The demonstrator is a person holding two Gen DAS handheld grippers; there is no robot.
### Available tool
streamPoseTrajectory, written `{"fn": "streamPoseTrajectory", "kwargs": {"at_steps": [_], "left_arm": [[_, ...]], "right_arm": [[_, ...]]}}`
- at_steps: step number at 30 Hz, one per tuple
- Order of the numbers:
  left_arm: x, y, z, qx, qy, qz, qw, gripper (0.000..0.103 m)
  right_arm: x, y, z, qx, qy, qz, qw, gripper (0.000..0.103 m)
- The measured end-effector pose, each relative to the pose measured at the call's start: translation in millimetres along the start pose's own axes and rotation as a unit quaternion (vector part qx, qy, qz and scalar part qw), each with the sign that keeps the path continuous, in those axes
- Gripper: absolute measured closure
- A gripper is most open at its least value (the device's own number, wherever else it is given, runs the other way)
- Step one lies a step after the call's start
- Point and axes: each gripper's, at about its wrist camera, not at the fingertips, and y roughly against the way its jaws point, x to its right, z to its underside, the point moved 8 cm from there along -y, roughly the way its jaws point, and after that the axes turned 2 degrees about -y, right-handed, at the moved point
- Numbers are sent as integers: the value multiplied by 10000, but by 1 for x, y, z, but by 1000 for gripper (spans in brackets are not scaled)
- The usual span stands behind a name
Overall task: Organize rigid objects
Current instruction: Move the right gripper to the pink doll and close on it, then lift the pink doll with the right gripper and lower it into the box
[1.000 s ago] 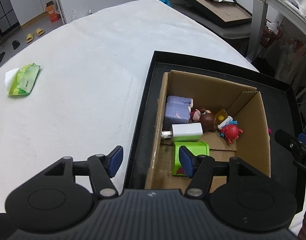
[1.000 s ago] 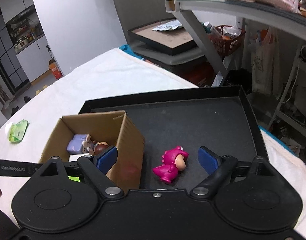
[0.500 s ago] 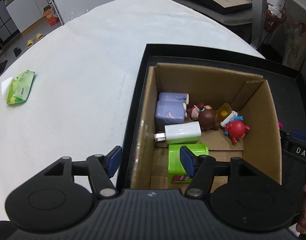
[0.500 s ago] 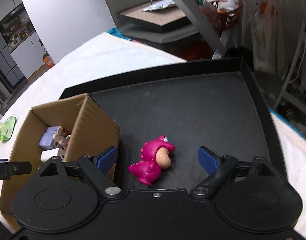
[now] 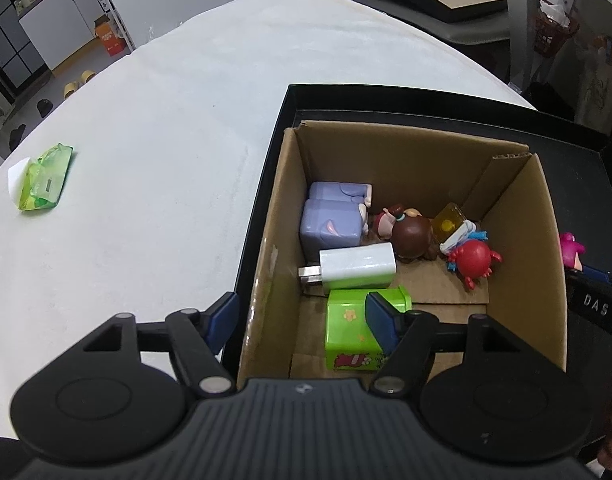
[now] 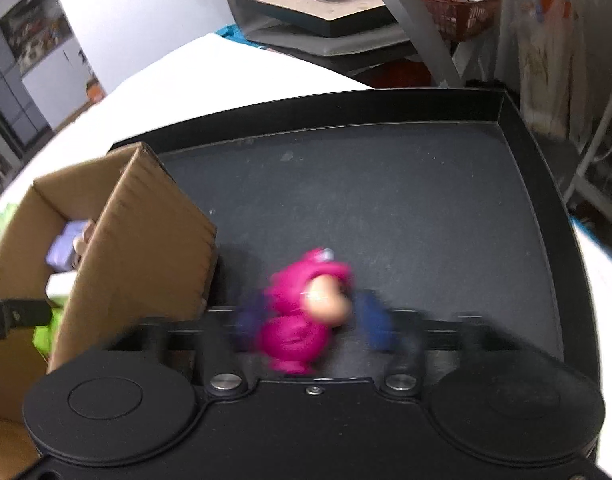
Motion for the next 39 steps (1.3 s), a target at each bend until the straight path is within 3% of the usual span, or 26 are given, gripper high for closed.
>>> {"fn": "streamPoseTrajectory", "kwargs": {"at_steps": [7,22,39], "left_arm": [[0,10,4,56,4,66,10000,35],[-18,24,6,246,408,453,9978,35],[-55,10,21,532,1159,1112,9856,35]], "right_arm": [[9,15,-5,129,-260,3,9996,64],[6,66,-18,428,-228,208,9986,64],[-42,114,-47,647,218,520,9963,64]]}}
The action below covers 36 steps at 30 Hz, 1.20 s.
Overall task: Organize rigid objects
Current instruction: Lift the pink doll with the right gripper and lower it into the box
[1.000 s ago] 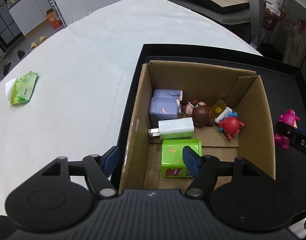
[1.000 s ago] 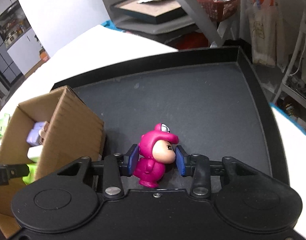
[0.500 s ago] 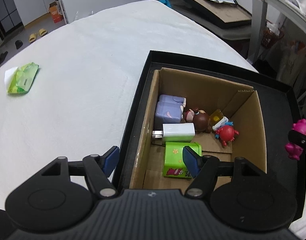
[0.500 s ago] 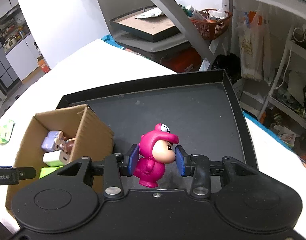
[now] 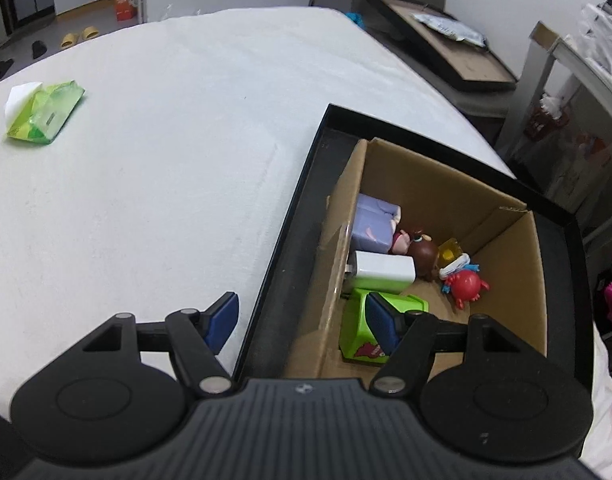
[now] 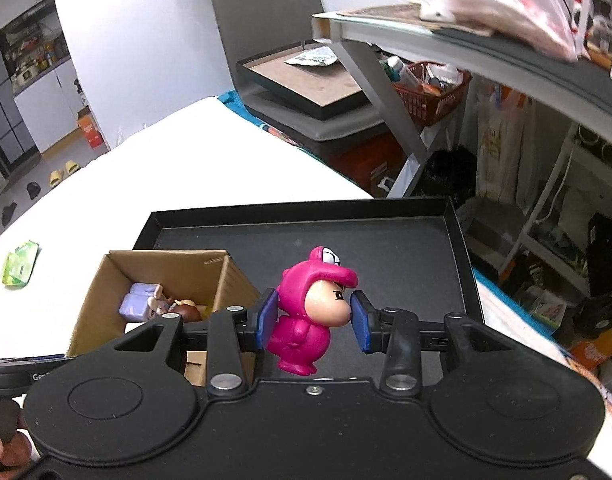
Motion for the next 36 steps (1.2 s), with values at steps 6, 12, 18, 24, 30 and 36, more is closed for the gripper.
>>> {"fn": "streamPoseTrajectory", "kwargs": {"at_steps": [6,12,18,24,30,36], "left_arm": [[-2,2,3,53,61,415,9991,35],[-12,-5,9,-90,190,648,9977,38],[-15,0,10,59,165,804,9966,51],[-13,-9,20,-89,180,1150,9932,80],[-10,-7,22,16,80,1127,9936,81],[-12,-8,21,-32,153,1188,9928,81]], "right_arm": [[-32,8,-5,-22,41,-76,10000,64],[-65,8,-4,-57,343,22,9994,64],[-89,5,-2,-138,711,149,9973,64],[-113,-3,8,-278,1038,199,9940,64],[-124,-16,26,-529,1221,267,9907,64],[-130,-27,39,-605,1459,467,9863,61]]}}
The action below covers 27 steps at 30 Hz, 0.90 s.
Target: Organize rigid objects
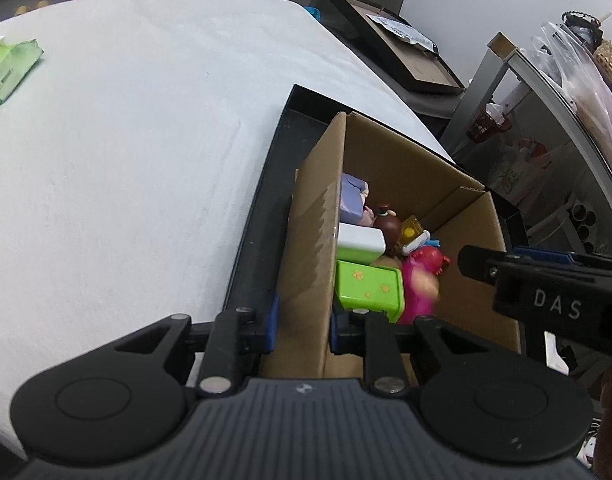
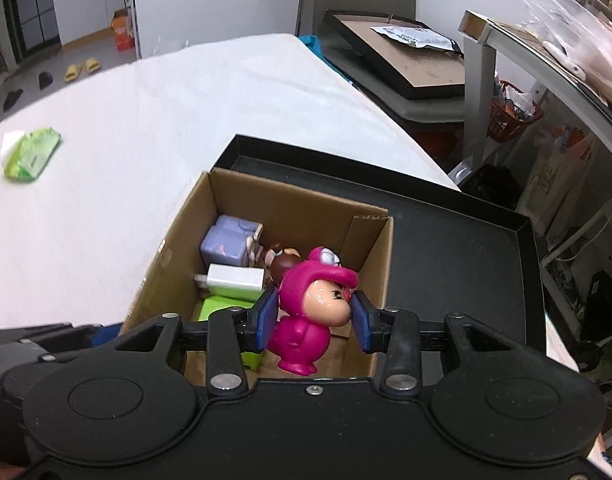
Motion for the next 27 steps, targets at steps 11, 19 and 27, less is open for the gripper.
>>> {"fn": "streamPoseTrajectory", "kwargs": {"at_steps": [11,19,27], "left_arm": [[2,1,-1,-255,-42,-216,9994,81],[14,27,-4,-112,-269,-436,9986,80],[34,61,-5,30,-511,-536,9973,77]], "right_arm": [[17,16,0,101,-267,107,9995,45],[44,46,-1,334,-707,17,9969,31],[62,75,7,493,-1025,-51,9935,17]]}}
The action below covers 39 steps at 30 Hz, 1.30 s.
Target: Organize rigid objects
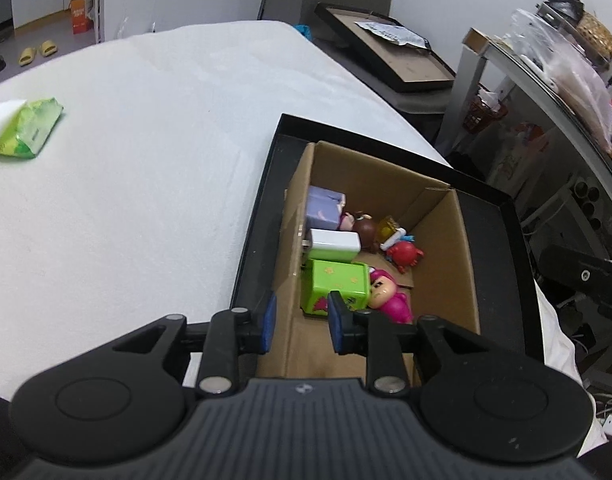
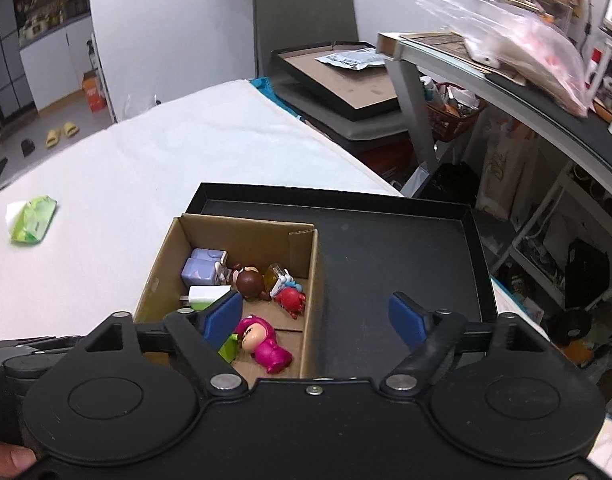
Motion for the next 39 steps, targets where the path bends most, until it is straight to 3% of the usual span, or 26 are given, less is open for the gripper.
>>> {"fn": "streamPoseTrajectory", "kwargs": {"at_steps": [5,10,16,25,39], "left_arm": [[12,21,0,-16,-92,-71,9999,68],[23,44,-3,78,-321,-202,9993,49],[36,68,-3,244,-559,-363,9975,36],[55,98,9,288,-797,-365,9957,23],[66,144,24,448,-923,-357,9941,16]], "right_arm": [[14,16,4,129,-268,133,9995,3],[27,27,9,86,-773,116,9969,0],[38,45,16,112,-948,60,9954,0],[45,70,27,149,-997,-257,9946,0],[69,111,44,294,-1283,-421,9904,0]]}}
